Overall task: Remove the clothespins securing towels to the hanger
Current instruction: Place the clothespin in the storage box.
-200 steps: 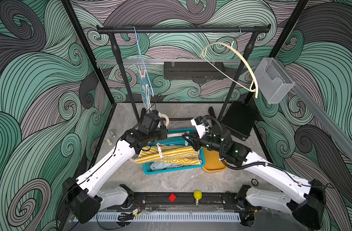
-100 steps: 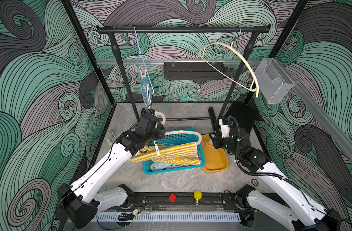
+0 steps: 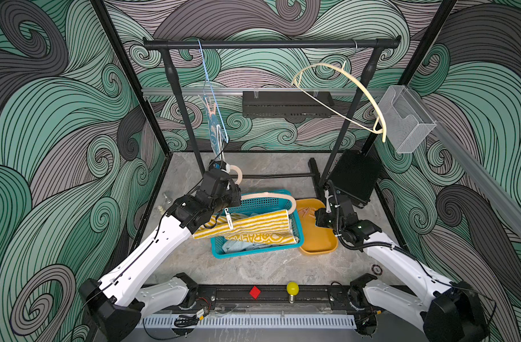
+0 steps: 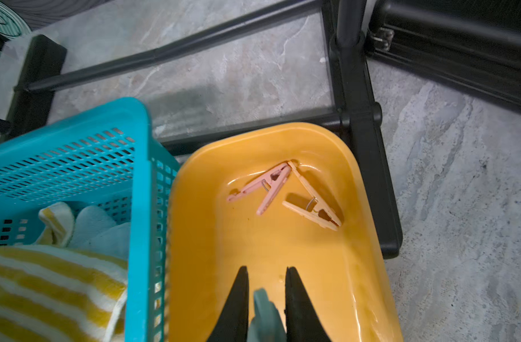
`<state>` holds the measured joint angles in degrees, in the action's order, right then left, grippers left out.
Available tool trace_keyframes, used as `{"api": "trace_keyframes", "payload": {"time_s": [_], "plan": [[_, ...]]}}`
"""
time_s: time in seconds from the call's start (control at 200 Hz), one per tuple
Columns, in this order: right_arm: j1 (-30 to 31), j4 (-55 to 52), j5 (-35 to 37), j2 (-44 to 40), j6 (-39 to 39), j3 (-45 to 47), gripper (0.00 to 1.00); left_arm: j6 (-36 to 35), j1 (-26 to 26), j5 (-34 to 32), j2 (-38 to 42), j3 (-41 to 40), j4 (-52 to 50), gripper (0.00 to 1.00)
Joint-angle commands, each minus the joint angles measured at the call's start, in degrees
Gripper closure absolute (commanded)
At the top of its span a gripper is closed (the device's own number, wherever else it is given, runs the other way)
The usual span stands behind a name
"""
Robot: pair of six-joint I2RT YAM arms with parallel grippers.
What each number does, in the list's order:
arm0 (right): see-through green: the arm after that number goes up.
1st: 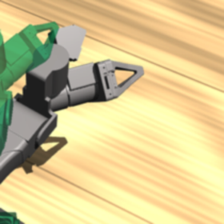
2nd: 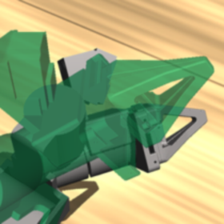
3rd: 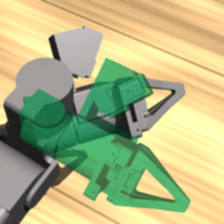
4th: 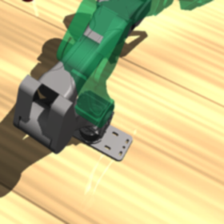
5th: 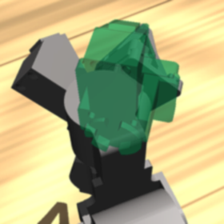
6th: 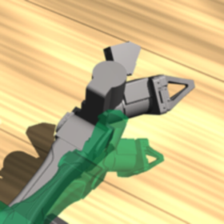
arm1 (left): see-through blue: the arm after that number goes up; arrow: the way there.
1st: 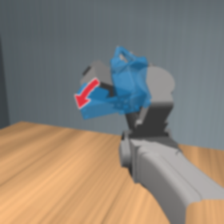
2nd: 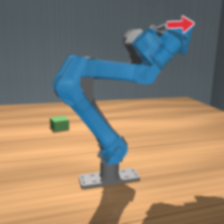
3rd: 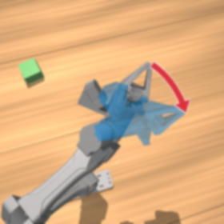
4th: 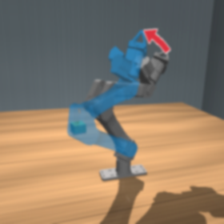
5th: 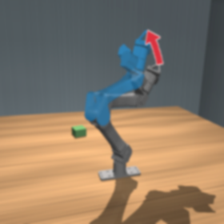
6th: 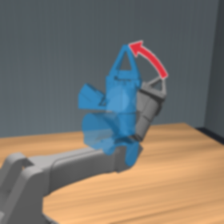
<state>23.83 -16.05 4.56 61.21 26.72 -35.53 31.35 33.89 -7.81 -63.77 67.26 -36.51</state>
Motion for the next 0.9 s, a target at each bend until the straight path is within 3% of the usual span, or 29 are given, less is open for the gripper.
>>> {"api": "trace_keyframes", "payload": {"time_s": [0.0, 0.24, 0.605, 0.891], "plan": [[-0.81, 3.78, 0.55, 1.80, 2.45, 0.54, 0.92, -1.47, 0.21, -1.74, 1.02, 0.85, -1.51, 1.00], [-1.16, 6.06, 0.36, 5.68, 3.42, 0.63, 0.83, -1.32, 0.21, -1.94, 1.20, 0.35, -0.94, 1.00], [-1.25, 7.12, 0.00, 7.33, 3.93, 0.16, 0.52, -1.29, 0.21, -2.03, 1.37, -0.03, -0.84, 1.00], [-1.25, 4.92, -1.71, 4.18, 1.99, -1.99, 0.46, -1.55, 0.21, -1.35, 1.39, 0.06, -0.66, 1.00]]}}
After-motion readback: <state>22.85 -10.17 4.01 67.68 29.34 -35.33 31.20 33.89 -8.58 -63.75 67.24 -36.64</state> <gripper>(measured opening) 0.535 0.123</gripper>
